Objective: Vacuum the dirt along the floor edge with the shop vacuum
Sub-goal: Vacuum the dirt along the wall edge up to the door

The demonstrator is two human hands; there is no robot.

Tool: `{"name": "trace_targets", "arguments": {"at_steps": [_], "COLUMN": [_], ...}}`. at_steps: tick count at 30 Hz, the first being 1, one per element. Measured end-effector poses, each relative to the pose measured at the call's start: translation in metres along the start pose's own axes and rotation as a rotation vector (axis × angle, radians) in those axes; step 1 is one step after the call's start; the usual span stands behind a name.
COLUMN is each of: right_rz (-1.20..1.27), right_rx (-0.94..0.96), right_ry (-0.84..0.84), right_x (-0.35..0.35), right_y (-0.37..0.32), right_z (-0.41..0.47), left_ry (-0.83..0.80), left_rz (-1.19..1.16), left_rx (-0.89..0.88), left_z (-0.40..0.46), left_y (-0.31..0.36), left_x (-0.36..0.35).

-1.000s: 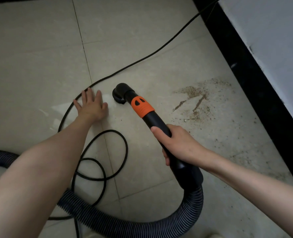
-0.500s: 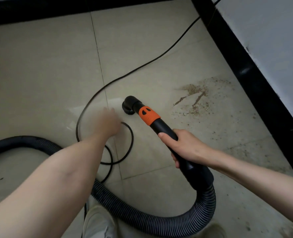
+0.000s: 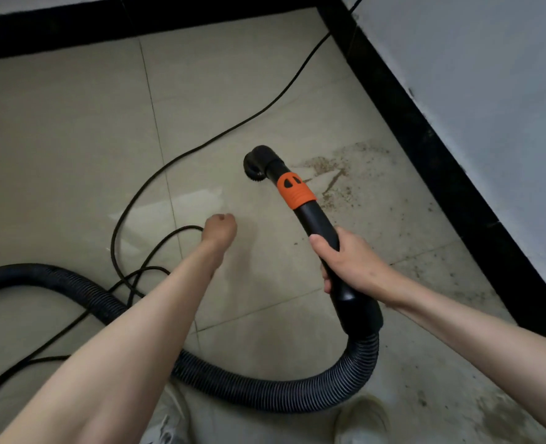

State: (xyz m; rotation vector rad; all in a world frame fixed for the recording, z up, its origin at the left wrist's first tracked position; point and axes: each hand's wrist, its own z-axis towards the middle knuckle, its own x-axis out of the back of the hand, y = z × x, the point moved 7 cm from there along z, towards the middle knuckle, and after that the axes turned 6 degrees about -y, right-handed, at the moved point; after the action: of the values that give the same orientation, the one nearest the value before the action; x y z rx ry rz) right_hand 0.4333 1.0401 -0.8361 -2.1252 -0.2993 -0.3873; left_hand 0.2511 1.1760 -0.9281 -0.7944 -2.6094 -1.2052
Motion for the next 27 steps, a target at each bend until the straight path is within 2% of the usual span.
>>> {"name": "trace_targets", "arguments": {"at_steps": [4,9,12,14,18,19,22,25,27], "right_rz": [0.082,-0.013,0.057,0.291,0.807,0.822,0.621,0.574,0.576], "right_rx": [-0.029,-0.033,0.000,0.011,-0.021,0.011,0.089,0.104,0.139], "right_ry": [0.018,0.030,0.041,0.031,-0.111,-0.129,-0.108,-0.106,-0.207], "right_x": [0.001,0.007,0.010,0.003,-0.023,-0.028,-0.042,-0.047,-0.053], "right_y": [0.024,0.025,0.029,0.034,0.041,0.038,0.031,0.021,0.013], "right_z": [-0.009,-0.002,-0.002,-0.010,-0.021,-0.020,-0.018,-0.012,-0.009], "left_ry": [-0.321,-0.545,-0.513,-0.504,-0.399,-0.369,-0.342,-0.478,-0.630], "left_rz": [-0.137,-0.230,-0.376,-0.531,-0.633,-0.664,-0.746,-0.867,-1.004], "left_rx": [-0.022,-0.063,-0.105,-0.145,-0.239,-0.246,-0.207,-0.120,-0.073], "left_z": [-0.040,-0.080,-0.086,-0.087,-0.076,-0.071,-0.058,-0.047,-0.042], "left_y": [0.046,0.075,0.085,0.097,0.124,0.129,0.136,0.135,0.128], "left_x": [-0.063,-0.118,-0.127,-0.124,-0.099,-0.092,-0.075,-0.071,-0.070]}}
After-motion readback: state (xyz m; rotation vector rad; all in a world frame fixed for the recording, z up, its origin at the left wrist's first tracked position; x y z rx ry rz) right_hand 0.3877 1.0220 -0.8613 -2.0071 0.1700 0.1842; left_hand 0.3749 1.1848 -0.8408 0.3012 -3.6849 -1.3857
